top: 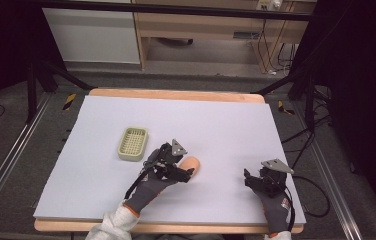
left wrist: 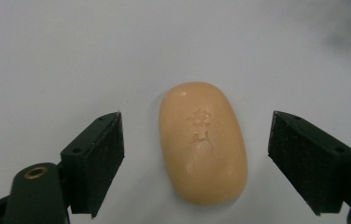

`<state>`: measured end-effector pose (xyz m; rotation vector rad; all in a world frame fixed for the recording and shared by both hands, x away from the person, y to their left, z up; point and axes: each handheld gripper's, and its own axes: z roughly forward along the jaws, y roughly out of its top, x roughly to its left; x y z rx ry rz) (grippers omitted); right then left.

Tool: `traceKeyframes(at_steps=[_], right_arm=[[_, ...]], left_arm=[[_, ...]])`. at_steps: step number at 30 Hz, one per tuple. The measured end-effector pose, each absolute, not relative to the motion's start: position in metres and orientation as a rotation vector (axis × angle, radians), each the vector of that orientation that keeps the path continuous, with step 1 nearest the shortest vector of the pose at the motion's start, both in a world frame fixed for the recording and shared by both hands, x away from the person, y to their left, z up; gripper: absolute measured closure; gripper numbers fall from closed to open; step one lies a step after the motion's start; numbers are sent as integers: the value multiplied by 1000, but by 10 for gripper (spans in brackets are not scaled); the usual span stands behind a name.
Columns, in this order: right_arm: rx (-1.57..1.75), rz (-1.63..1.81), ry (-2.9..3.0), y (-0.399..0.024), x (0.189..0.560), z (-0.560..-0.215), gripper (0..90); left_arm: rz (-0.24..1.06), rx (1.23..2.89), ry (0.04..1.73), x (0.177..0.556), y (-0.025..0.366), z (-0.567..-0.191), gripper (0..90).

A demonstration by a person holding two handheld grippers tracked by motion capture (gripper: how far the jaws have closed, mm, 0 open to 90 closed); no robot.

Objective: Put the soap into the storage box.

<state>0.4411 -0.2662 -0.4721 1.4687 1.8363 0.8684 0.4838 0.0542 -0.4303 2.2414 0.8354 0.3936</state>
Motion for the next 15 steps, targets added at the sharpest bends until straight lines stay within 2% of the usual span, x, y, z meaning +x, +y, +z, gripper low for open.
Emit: traceKeyframes(at_steps=[15], right_arm=[[1474, 869, 1839, -266, 442, -472, 139]], left_arm=[[355, 2268, 852, 490, 44, -441, 181]])
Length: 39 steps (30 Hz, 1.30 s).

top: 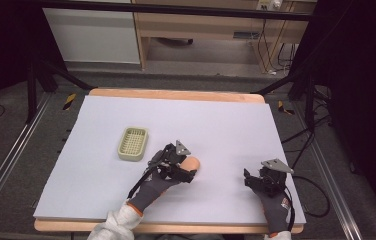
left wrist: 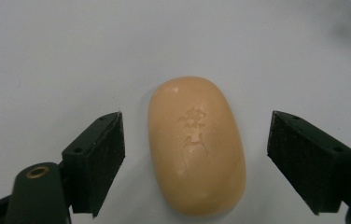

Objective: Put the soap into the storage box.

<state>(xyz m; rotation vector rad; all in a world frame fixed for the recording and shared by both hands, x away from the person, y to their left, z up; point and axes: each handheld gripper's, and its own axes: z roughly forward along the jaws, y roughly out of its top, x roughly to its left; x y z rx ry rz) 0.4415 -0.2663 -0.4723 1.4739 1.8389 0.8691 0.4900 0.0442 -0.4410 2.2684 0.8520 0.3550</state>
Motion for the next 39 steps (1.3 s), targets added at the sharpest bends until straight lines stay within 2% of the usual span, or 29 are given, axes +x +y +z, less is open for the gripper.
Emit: traceKeyframes(at_steps=[16, 29, 39], right_arm=[[1475, 871, 1843, -266, 442, -473, 139], [1477, 869, 1847, -265, 442, -473, 138], [1476, 868, 1846, -265, 442, -473, 138]], left_arm=[[344, 2312, 867, 497, 34, -458, 194], [317, 2325, 901, 501, 31, -466, 277], [282, 2322, 932, 504, 30, -470, 284]])
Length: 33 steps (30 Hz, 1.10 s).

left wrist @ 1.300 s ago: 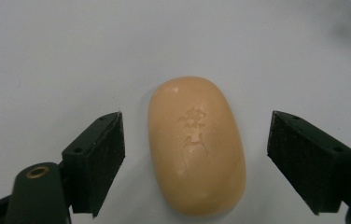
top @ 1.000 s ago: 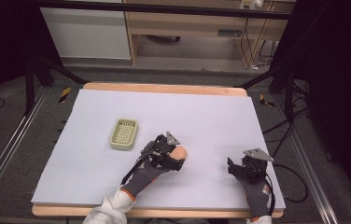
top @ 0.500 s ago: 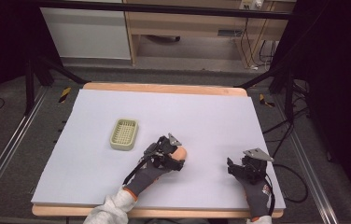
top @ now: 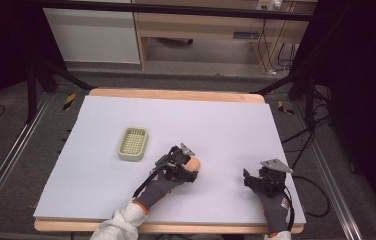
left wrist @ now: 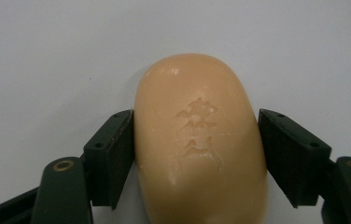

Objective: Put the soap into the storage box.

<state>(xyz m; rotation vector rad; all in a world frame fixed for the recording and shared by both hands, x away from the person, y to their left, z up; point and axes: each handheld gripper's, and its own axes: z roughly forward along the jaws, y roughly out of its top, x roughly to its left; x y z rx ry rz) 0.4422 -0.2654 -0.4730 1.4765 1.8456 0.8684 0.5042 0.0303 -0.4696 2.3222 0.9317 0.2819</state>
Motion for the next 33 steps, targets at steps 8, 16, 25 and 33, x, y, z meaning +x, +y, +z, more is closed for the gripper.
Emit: traceKeyframes(at_steps=[8, 16, 25, 33], right_arm=[[1481, 869, 1842, -265, 442, -473, 136], [1480, 863, 1843, -265, 442, -473, 136], [1481, 866, 1841, -265, 442, -473, 136], [1486, 869, 1839, -265, 442, -473, 136]], left_arm=[[326, 2337, 935, 501, 26, -470, 293], [325, 2333, 932, 502, 27, -470, 304], [333, 2307, 927, 501, 32, -462, 309], [344, 2269, 906, 492, 46, -442, 310]])
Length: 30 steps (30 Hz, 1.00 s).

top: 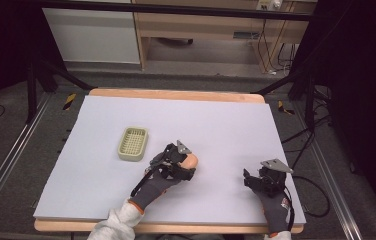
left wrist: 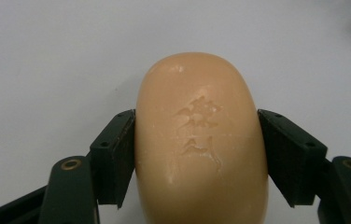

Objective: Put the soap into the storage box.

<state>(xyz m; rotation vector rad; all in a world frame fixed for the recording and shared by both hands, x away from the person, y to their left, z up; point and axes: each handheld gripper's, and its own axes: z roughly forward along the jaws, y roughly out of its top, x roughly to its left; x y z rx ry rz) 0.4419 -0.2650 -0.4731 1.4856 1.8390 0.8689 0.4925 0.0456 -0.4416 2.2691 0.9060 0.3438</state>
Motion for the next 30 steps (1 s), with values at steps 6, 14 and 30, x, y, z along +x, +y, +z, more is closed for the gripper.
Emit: traceKeyframes(at_steps=[6, 14, 30], right_arm=[[1485, 861, 1838, -265, 442, -473, 135], [1483, 859, 1836, -265, 442, -473, 135], [1469, 867, 1844, -263, 442, -472, 132]], left_arm=[[351, 2255, 912, 489, 65, -431, 311], [362, 2218, 954, 488, 91, -426, 311], [380, 2153, 1041, 495, 124, -420, 312]])
